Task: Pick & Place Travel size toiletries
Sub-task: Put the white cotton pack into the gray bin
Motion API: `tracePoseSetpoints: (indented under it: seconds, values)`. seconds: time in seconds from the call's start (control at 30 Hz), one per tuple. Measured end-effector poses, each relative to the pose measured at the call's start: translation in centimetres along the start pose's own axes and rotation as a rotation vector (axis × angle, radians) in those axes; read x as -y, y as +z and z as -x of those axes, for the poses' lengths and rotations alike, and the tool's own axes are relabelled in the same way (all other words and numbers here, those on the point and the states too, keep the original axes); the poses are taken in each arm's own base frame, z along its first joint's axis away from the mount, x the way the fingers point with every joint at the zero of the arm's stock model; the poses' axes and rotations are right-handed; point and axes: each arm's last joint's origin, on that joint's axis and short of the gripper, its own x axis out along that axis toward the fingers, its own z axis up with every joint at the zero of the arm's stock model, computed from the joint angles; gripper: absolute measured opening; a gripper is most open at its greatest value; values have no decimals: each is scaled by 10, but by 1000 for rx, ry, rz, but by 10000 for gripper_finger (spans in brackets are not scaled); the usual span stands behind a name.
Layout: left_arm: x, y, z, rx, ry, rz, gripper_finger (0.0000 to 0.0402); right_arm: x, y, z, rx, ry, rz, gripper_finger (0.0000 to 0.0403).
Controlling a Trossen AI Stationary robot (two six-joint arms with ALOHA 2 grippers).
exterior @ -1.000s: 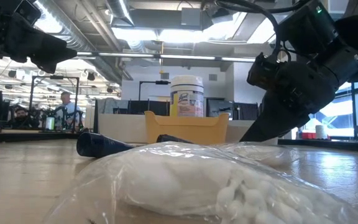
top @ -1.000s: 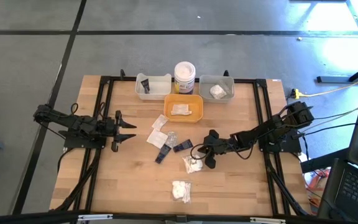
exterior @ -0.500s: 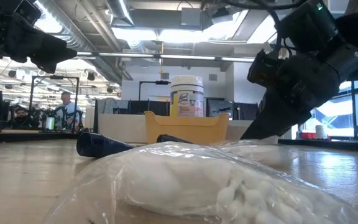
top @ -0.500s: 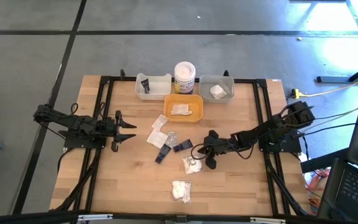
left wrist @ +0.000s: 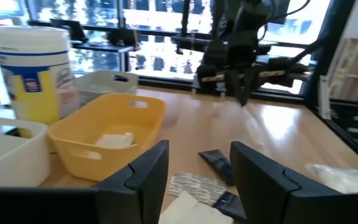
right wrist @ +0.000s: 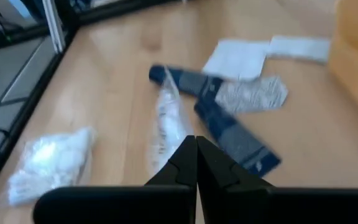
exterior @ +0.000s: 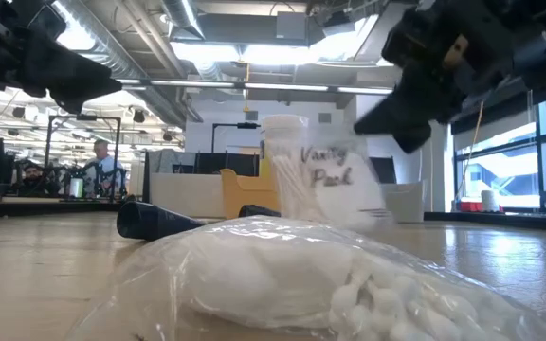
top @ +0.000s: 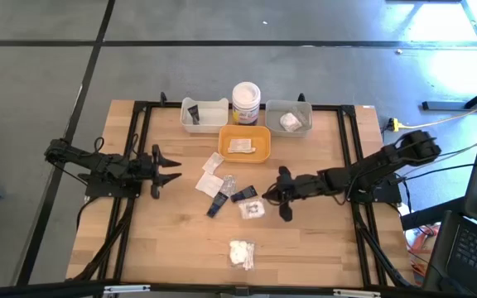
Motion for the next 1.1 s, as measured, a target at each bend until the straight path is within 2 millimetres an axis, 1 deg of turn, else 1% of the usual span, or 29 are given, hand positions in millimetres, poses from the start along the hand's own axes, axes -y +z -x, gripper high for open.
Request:
tracePoseSetpoints:
  seconds: [0.27, 0.5, 0.8, 1.1]
  values:
    - [-3, 1, 0, 17, 97, 2, 169, 11, 26, 24, 114, -53, 31, 2]
    - [-6, 1, 1, 35, 223, 3, 169, 23, 45, 42, 206, -94, 54, 2]
    - [-7, 1, 1, 33, 232, 1, 169, 42, 57, 56, 253, -171, 40, 1]
    - [-7, 1, 1, 32, 232, 0, 169, 69, 67, 65, 304, -303, 9, 0]
